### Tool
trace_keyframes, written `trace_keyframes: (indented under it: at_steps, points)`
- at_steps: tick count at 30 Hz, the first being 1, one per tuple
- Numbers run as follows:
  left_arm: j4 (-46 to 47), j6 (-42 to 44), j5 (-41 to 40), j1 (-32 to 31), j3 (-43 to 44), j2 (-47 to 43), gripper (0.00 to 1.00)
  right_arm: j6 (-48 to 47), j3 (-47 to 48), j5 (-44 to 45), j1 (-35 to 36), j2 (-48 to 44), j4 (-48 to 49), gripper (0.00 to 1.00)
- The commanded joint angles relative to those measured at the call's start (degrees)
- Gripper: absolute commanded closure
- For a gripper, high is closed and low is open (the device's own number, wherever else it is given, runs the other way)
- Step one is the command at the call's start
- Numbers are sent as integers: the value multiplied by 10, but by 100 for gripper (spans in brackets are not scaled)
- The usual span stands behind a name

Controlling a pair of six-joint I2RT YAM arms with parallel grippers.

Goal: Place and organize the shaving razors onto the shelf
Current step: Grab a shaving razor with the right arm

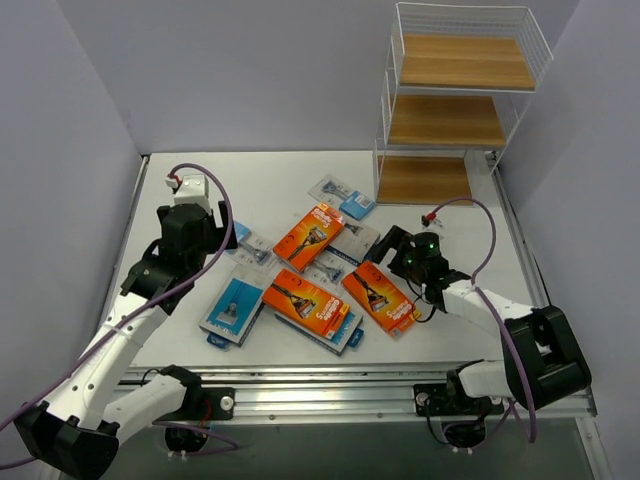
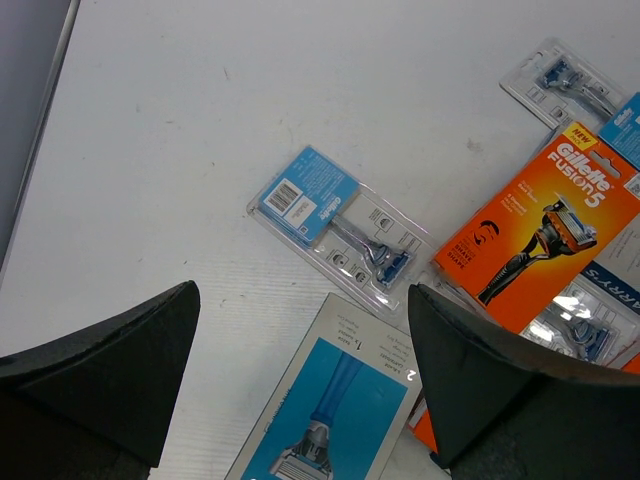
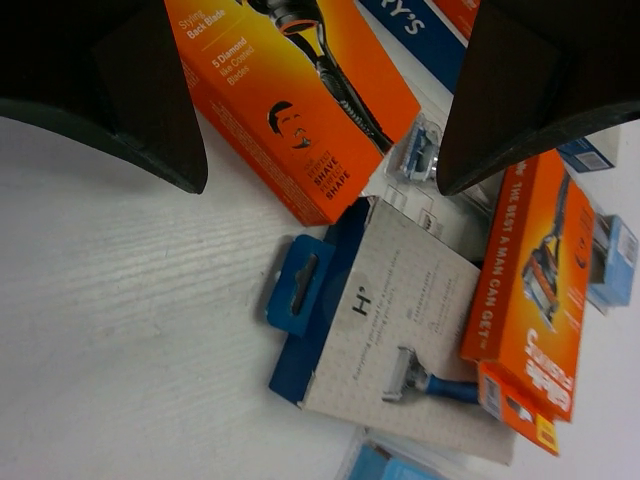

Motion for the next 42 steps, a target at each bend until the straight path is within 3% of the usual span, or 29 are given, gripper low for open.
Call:
trace_keyframes:
  at_steps: [1, 7, 22, 31, 42]
  points:
    - [15, -7, -4, 0, 5, -11, 6, -9, 35, -22, 2, 13, -8, 7]
    - [11, -5, 24, -1, 7, -11, 6, -33, 27, 57, -10, -79, -123, 6]
    - [3, 0, 32, 0, 12, -11, 6, -6, -73, 9, -53, -194, -236, 17]
    - [4, 3, 29, 0, 11, -14, 6, 26, -65, 24, -51, -244, -321, 24]
    - [3, 4, 35, 0, 11, -10, 6, 44, -52, 19, -37, -259, -392, 23]
